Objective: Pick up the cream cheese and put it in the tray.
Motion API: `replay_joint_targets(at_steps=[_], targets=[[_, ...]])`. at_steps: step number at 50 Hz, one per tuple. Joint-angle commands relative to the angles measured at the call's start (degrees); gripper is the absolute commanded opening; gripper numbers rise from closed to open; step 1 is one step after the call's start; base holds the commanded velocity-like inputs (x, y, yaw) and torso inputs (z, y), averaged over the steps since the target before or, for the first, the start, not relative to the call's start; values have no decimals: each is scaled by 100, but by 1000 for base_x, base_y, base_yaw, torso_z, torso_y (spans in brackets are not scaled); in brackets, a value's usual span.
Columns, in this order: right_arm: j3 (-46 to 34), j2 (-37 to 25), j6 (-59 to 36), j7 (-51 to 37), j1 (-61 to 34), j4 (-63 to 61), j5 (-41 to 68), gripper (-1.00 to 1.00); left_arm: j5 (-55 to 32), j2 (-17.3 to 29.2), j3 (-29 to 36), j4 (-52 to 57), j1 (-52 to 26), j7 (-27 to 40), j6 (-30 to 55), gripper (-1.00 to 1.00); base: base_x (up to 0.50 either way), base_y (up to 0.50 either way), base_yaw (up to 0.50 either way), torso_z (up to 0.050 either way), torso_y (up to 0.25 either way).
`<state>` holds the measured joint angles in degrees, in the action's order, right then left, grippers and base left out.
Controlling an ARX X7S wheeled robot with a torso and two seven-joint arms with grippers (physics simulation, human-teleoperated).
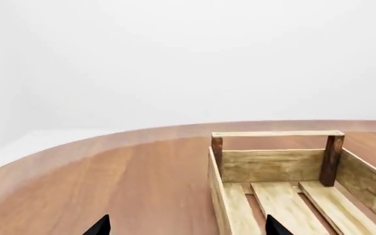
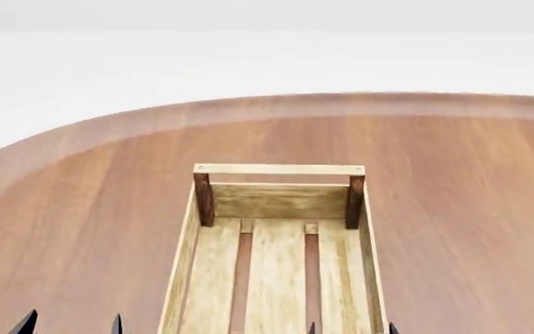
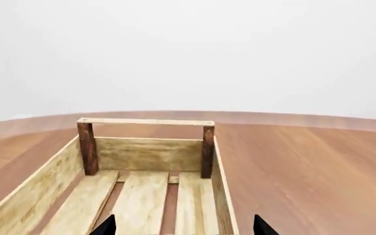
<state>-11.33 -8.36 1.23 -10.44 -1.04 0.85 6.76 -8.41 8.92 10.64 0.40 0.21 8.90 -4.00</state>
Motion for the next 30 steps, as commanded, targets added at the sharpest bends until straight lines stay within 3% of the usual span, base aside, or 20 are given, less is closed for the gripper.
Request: replay_joint_targets(at_steps=[1,7,20,30], targets=[[-10,-33,7,-50,-8,21,82,100,-16,30,55,-15,-5,46,-22,100,344,188,0,0,0],[-3,-41,-58,-82,-14,14,151,100,-27,51,84,-19,-1,61,-31,100,51,13,0,0,0],[682,-353,-3097,-946,399,-2286,1298,100,-53,75,103,-125,-47,139,-24,100,0,0,0,0,0],[1604,-294,-3857,-1549,615,-3142,1998,100,-111,102,123,-102,-55,171,15,100,0,0,0,0,0]])
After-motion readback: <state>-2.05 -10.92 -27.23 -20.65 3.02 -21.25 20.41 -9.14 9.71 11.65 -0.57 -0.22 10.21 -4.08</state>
